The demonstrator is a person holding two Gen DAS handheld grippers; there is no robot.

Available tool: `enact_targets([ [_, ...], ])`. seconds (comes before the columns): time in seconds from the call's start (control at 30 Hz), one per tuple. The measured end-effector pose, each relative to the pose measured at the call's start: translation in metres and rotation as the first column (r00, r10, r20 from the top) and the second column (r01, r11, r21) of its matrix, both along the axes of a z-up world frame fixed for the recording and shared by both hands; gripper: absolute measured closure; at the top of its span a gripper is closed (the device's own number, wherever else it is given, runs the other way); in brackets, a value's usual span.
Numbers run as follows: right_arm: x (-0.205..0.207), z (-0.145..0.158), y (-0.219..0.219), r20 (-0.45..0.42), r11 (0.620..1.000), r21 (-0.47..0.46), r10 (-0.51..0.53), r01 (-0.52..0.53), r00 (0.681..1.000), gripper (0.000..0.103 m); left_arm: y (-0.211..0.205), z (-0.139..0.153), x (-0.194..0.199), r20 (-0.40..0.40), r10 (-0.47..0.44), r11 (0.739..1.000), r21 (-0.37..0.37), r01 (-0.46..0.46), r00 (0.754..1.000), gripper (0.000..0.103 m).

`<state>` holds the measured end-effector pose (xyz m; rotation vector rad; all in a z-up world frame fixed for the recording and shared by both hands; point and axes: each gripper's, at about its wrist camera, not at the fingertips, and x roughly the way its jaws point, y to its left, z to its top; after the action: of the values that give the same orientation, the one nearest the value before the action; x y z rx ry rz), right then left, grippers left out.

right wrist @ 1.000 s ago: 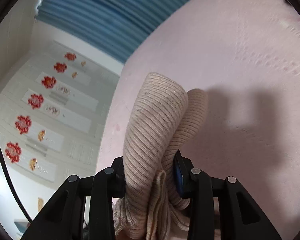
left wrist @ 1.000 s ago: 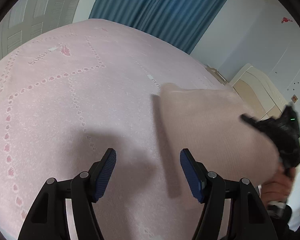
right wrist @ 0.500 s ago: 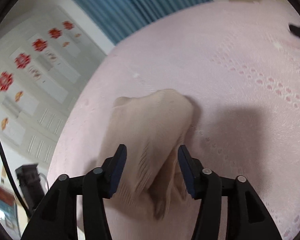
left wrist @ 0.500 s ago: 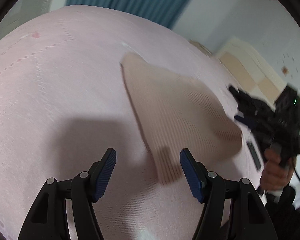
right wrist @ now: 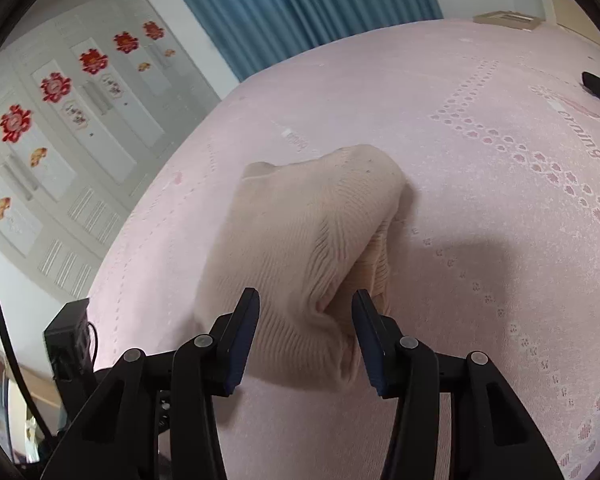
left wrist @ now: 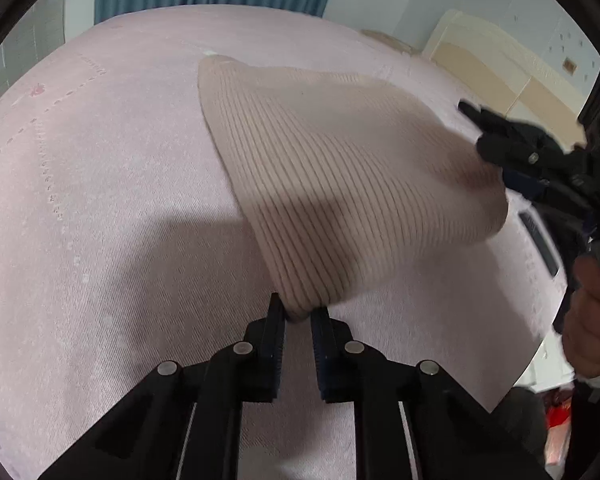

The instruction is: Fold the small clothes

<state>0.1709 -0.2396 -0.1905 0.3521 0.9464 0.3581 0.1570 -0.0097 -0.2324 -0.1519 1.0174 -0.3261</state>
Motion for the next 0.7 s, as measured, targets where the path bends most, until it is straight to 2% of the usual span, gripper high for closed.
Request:
enact_targets([
  [0.03,0.004,-0.001,0.001,-0.004,1.0,0.002,-0.009,0.009,1.0,0.056,0.007,0.002,-0.001,0.012,0.012,0.999,-0.038,-0.012,1.0,0.091],
  [0.1,0.014,-0.007,0.005,-0.013,1.0,0.006,-0.018,0.018,1.0,0.065,0.014,0.002,-0.002,0.022,0.027,0.998,-0.051,-0.026,0.999,0.092],
  [0.17,0.026,-0.016,0.013,-0.048,1.0,0.003,0.002,-0.002,0.999,0.09,0.019,0.0,-0.001,0.024,0.034,0.999,-0.034,-0.033,0.999,0.092],
  [0.23,0.03,-0.022,0.018,-0.055,1.0,0.023,0.014,-0.013,0.998,0.092,0.025,0.0,0.001,0.021,0.033,0.998,-0.048,-0.032,0.999,0.093],
  [0.33,0.013,0.002,0.009,0.087,0.998,0.056,0.005,-0.01,0.996,0.093,0.043,0.002,0.002,0.017,0.066,0.991,-0.12,-0.063,0.998,0.093],
  [0.37,0.009,0.006,0.005,0.102,0.996,0.084,-0.001,-0.008,0.995,0.094,0.044,0.001,0.003,0.014,0.072,0.989,-0.131,-0.069,0.997,0.093],
  [0.43,0.008,0.001,-0.009,0.066,0.99,0.137,-0.045,0.036,0.997,0.094,0.047,-0.003,0.005,0.004,0.074,0.988,-0.134,-0.073,0.997,0.093],
  [0.53,0.017,-0.041,-0.008,-0.082,0.996,0.02,-0.08,0.082,0.993,0.094,0.039,-0.006,0.006,-0.016,0.064,0.99,-0.128,-0.065,0.998,0.093],
  [0.57,0.017,-0.051,-0.008,-0.115,0.996,0.016,-0.083,0.085,0.99,0.094,0.038,-0.006,0.006,-0.017,0.063,0.991,-0.118,-0.064,0.998,0.093],
  [0.63,0.015,-0.057,-0.011,-0.133,0.994,0.05,-0.087,0.094,0.987,0.093,0.035,-0.003,0.003,-0.012,0.054,0.993,-0.1,-0.055,0.998,0.092],
  [0.7,0.015,-0.047,-0.013,-0.121,0.993,0.07,-0.09,0.099,0.989,0.091,0.033,-0.001,0.001,-0.01,0.045,0.995,-0.091,-0.046,0.999,0.091],
])
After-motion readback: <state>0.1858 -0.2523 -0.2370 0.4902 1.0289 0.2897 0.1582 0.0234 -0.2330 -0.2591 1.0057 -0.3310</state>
